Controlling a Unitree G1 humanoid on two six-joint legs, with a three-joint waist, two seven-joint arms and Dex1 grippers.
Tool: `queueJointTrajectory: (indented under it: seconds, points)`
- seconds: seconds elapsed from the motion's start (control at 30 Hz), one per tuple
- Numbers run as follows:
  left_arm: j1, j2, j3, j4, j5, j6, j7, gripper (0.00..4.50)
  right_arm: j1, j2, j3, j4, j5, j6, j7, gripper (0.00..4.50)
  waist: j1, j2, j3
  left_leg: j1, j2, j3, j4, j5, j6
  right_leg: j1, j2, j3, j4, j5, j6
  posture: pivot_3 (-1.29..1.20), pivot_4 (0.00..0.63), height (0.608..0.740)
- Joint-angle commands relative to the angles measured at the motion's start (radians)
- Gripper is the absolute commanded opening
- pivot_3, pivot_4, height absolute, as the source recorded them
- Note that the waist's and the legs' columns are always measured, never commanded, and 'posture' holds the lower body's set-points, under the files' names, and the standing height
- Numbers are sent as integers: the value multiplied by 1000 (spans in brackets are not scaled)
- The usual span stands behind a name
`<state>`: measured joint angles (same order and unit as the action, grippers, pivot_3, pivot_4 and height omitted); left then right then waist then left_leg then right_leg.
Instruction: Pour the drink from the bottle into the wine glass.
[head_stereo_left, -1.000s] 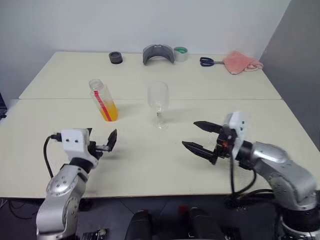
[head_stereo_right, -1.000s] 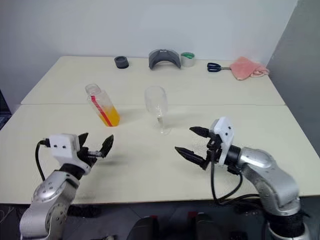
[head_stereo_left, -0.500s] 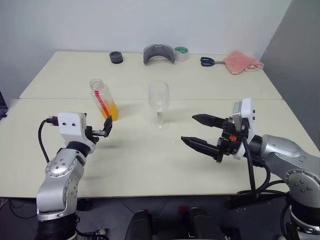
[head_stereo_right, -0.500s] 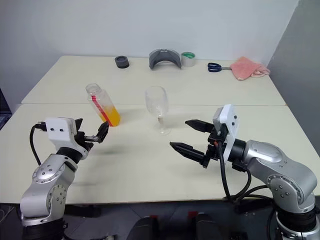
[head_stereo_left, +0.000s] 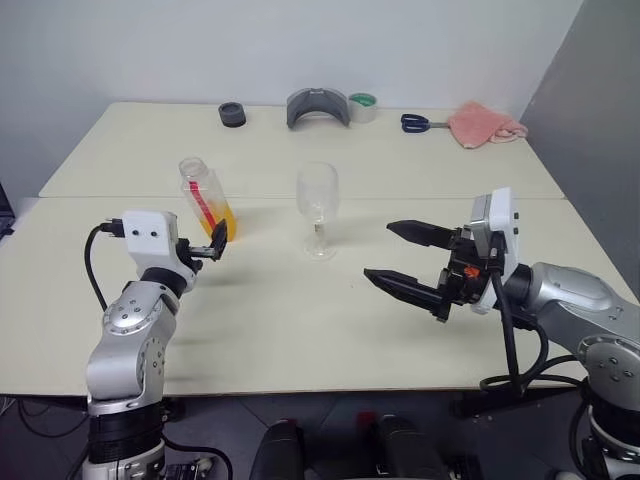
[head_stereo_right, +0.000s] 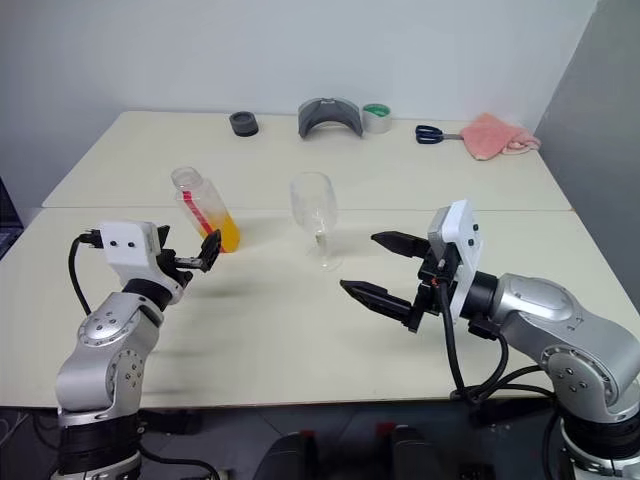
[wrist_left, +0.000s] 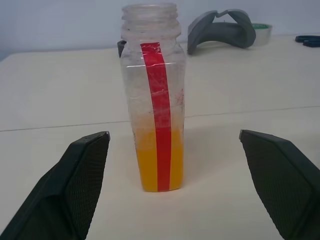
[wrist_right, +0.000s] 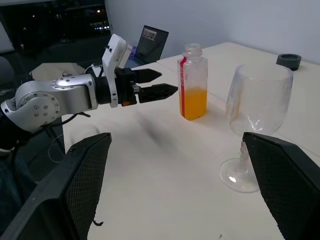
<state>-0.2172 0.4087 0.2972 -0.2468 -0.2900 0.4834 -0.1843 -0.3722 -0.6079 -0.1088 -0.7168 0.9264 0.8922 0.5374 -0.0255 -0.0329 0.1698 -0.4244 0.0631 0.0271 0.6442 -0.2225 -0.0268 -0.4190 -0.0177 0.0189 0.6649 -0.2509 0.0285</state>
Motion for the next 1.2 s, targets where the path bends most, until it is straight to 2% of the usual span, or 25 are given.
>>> queueJointTrajectory:
  seconds: [0.03,0.73,1.03,1.2]
  points:
    - [-30,0,4,9,12,-40,1,4500,-7,-12,-23,-15,12,-31,-2,4486,0,0,0,0,0,0,0,0,0,0,0,0,0,0,0,0,150,740]
    - [-143,15,-10,272,39,-191,-60,4500,19,-31,-32,-45,51,-20,-63,4486,1,0,0,-1,0,0,0,0,0,0,0,-1,0,0,0,0,150,740]
    - [-236,24,-29,452,66,-293,-109,4500,16,-45,-32,-51,80,-18,-97,4486,2,0,0,-1,0,0,0,0,0,0,0,-1,0,0,0,0,150,740]
    - [-349,8,-56,628,108,-410,-103,4500,9,-63,-34,-42,89,-18,-108,4486,4,0,0,-1,0,0,1,0,0,0,0,-1,0,0,0,0,150,740]
